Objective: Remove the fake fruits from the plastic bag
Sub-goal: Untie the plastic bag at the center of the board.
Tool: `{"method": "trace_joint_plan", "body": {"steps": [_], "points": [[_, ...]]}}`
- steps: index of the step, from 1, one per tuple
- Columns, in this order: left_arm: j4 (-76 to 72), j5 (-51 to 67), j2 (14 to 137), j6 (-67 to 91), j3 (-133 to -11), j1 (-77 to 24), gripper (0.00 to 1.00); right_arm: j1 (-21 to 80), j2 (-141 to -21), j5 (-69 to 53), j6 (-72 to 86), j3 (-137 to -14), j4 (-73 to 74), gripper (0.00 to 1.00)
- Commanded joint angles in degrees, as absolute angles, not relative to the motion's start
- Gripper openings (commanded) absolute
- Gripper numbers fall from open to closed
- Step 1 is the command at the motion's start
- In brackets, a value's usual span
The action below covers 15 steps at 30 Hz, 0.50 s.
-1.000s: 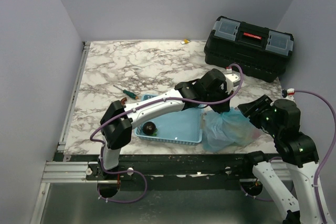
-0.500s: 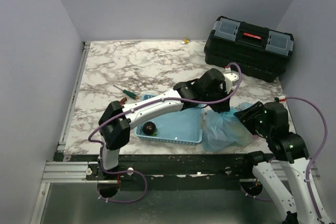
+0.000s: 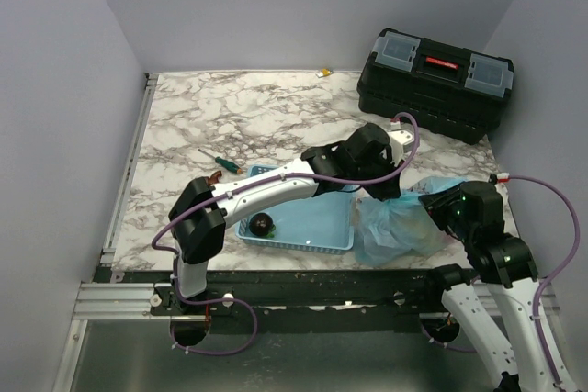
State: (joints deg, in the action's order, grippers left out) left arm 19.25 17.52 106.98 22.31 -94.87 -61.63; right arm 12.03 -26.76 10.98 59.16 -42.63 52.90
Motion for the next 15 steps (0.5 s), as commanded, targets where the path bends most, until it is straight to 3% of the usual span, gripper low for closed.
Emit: {"method": "trace_joint_plan", "body": {"steps": [1, 7, 15], "points": [[19.01, 18.49, 103.91, 22.59, -94.06, -62.05, 0.00, 11.93, -25.32, 16.73, 60.10, -43.62, 50.90, 0.27], [18.43, 19.13, 103.06, 23.02, -92.44, -62.10, 0.00, 11.93, -25.31, 19.93, 58.44, -44.47, 49.58, 0.15], [17.25, 16.53, 102.36, 23.53, -89.75, -62.08, 0.00, 11.91, -26.26, 26.73, 53.08, -49.76, 48.77, 0.07]]}}
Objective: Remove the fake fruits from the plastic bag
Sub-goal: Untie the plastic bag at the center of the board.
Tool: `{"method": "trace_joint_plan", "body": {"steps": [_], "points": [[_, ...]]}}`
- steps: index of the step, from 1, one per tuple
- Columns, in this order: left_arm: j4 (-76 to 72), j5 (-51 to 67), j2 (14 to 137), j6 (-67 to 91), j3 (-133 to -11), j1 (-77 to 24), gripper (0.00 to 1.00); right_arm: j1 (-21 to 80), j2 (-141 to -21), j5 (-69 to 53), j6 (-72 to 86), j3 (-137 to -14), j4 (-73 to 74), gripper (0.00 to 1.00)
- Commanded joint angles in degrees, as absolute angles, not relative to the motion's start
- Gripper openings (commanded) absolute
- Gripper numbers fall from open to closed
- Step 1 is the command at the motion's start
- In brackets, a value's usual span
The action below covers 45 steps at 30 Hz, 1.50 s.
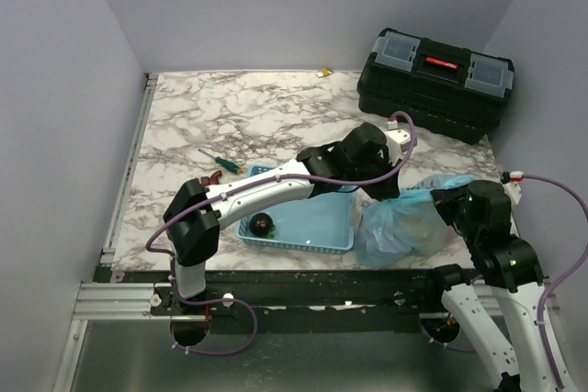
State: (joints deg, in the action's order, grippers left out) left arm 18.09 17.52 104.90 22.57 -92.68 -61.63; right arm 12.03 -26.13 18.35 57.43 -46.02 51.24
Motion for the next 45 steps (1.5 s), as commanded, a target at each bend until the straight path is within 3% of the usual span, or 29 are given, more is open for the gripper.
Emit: {"method": "trace_joint_plan", "body": {"steps": [1, 5, 10, 21, 35, 45], "points": [[16.75, 16.24, 102.17, 23.99, -89.22, -62.12, 0.00, 11.95, -26.51, 28.03, 52.21, -50.19, 48.31, 0.06], [14.80, 15.48, 100.45, 25.29, -87.50, -62.09, 0.00, 11.95, -29.77, 34.40, 50.79, -52.25, 47.36, 0.01], [10.19, 12.36, 96.08, 25.66, -82.11, -62.09, 0.00, 11.91, -36.76, 40.66, 49.51, -52.45, 44.19, 0.01], [2.15, 10.81, 89.14, 22.61, -74.62, -62.91, 0.00, 11.94, -41.63, 39.35, 46.55, -55.22, 35.70, 0.01], [11.10, 10.92, 91.27, 20.56, -88.44, -62.08, 0.00, 11.94, -49.58, 37.90, 44.09, -63.37, 31.42, 0.01], [11.90, 13.18, 91.87, 22.36, -85.18, -60.93, 0.00, 11.93, -53.80, 39.37, 39.80, -64.45, 30.81, 0.01]]}}
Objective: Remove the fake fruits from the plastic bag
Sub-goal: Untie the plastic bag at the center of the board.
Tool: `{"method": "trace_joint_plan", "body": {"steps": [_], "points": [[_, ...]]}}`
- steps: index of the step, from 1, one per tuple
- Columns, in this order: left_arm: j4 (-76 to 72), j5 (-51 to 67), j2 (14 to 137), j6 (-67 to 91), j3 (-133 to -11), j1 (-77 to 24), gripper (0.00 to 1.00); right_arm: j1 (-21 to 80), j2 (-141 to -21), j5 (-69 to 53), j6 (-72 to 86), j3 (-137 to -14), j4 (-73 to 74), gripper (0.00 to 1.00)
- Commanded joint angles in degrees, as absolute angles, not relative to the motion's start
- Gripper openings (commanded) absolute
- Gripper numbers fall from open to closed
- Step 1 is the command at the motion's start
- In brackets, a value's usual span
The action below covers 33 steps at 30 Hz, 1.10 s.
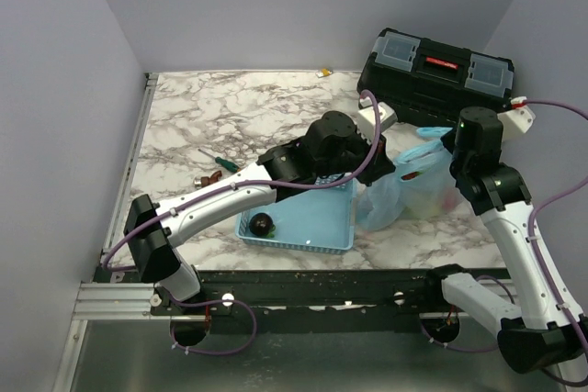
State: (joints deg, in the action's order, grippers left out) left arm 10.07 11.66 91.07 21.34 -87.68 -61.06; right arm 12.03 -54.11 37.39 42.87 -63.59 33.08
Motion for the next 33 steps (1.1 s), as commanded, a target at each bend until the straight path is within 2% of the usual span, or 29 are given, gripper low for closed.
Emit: {"method": "trace_joint_plan", "body": {"steps": [1, 3, 4, 8, 14, 16, 20, 23, 30, 33], "points": [[12.60, 13.52, 92.04, 22.35, -84.78, -60.91, 0.00, 11.93, -53.27, 38.10, 39.20, -63.90, 30.91, 0.02], [15.91, 12.52, 92.65, 20.86, -85.90, -60.86, 0.00, 11.91, -51.86, 34.15, 38.73, -62.43, 31.23, 0.03], [17.60, 11.28, 92.69, 19.63, -86.46, -60.91, 0.05, 11.93, -50.95, 31.92, 39.10, -61.73, 31.89, 0.04], [18.66, 8.48, 90.22, 15.74, -86.96, -61.07, 0.49, 11.91, -48.17, 24.48, 41.33, -59.17, 34.41, 0.05], [11.37, 7.84, 85.76, 13.30, -84.21, -63.40, 0.76, 11.95, -45.55, 20.34, 44.10, -57.35, 37.13, 0.05], [9.95, 3.71, 85.82, 10.52, -84.37, -65.91, 0.99, 11.95, -44.78, 20.06, 44.30, -57.56, 37.67, 0.06], [10.50, -9.07, 89.26, -0.75, -88.28, -72.41, 0.99, 11.95, -43.80, 20.23, 44.56, -58.22, 38.14, 0.06], [8.97, -13.45, 91.40, -8.15, -89.01, -75.38, 0.99, 11.95, -43.54, 19.97, 44.75, -58.87, 38.45, 0.06], [4.20, -10.58, 93.31, -21.82, -86.30, -79.54, 0.99, 11.94, -42.92, 19.65, 44.95, -58.85, 38.84, 0.06], [3.19, -10.80, 95.03, -23.13, -87.50, -80.06, 0.99, 11.95, -42.74, 19.33, 44.95, -58.54, 39.09, 0.06]]}}
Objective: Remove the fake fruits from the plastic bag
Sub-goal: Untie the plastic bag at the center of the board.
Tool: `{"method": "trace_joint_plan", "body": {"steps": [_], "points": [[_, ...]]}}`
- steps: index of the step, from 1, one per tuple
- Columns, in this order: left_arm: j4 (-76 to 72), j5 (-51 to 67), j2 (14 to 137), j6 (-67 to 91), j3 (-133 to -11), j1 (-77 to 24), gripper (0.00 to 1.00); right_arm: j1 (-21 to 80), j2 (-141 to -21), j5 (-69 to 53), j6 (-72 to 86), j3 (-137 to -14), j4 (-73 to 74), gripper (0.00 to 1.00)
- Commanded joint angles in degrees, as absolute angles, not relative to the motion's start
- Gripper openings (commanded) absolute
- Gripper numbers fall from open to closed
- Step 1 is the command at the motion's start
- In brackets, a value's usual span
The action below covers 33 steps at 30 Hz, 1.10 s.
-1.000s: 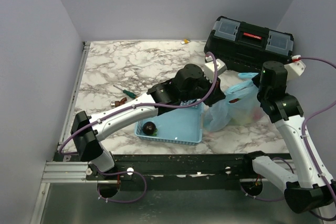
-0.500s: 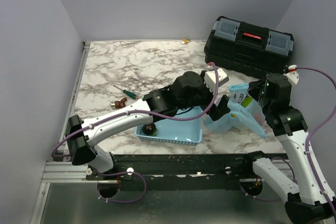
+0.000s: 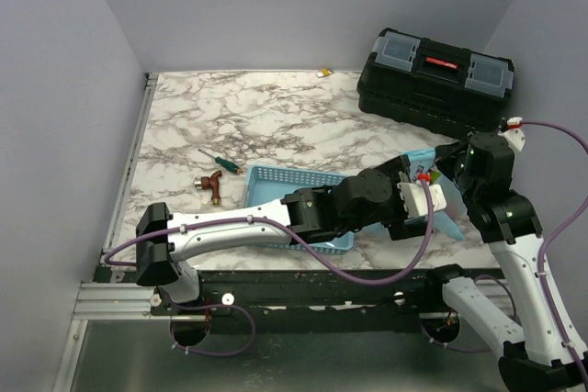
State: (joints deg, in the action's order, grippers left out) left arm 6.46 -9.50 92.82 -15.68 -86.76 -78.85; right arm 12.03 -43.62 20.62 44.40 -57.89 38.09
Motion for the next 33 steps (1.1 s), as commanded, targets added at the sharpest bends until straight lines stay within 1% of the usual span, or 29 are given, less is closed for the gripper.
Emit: {"method": "trace_joint_plan", "body": {"steps": [1, 4, 7, 9, 11, 12, 16, 17, 18, 22, 25, 27, 30, 33], "points": [[3.53, -9.59, 95.42, -23.24, -88.15, -80.02, 0.99, 11.91, -42.65, 19.29, 44.92, -58.50, 39.19, 0.06], [5.40, -4.72, 96.44, -23.95, -89.30, -80.10, 0.99, 11.90, -42.34, 19.36, 44.97, -58.44, 39.51, 0.06], [5.21, -5.22, 97.91, -22.88, -90.76, -80.10, 0.98, 11.95, -41.79, 19.66, 44.96, -58.36, 39.82, 0.06], [4.76, -7.46, 99.40, -22.53, -92.18, -80.08, 0.94, 11.93, -41.34, 20.01, 45.22, -58.04, 39.87, 0.06], [3.77, -11.95, 100.40, -21.55, -92.97, -79.99, 0.79, 11.95, -41.14, 20.01, 45.43, -57.77, 39.77, 0.06], [2.91, -14.50, 100.18, -20.60, -92.79, -79.77, 0.68, 11.95, -41.18, 19.91, 45.43, -57.77, 39.73, 0.06], [2.80, -20.41, 97.62, -13.45, -92.17, -78.09, 0.34, 11.95, -41.44, 21.38, 45.26, -57.66, 39.73, 0.06], [3.84, -21.00, 96.95, -11.38, -92.17, -77.74, 0.29, 11.95, -41.58, 21.95, 45.39, -57.51, 39.64, 0.06], [4.81, -20.86, 96.01, -8.76, -92.17, -77.48, 0.27, 11.95, -41.70, 22.86, 45.48, -57.25, 39.48, 0.06], [8.37, -19.41, 92.38, 3.31, -90.99, -76.04, 0.13, 11.94, -43.57, 27.40, 46.50, -56.78, 37.95, 0.06], [11.94, -13.82, 91.21, 12.77, -91.39, -72.59, 0.06, 11.93, -46.68, 28.14, 47.24, -57.23, 34.65, 0.06], [14.50, -7.59, 91.31, 18.23, -92.40, -69.31, 0.00, 11.95, -49.70, 27.15, 47.21, -58.61, 31.99, 0.05], [16.02, 1.73, 91.49, 26.30, -92.92, -63.56, 0.00, 11.85, -54.85, 25.89, 47.18, -61.55, 27.91, 0.05], [13.38, 9.98, 90.87, 31.83, -91.67, -59.45, 0.00, 11.70, -60.18, 23.74, 45.78, -65.62, 24.62, 0.05]]}}
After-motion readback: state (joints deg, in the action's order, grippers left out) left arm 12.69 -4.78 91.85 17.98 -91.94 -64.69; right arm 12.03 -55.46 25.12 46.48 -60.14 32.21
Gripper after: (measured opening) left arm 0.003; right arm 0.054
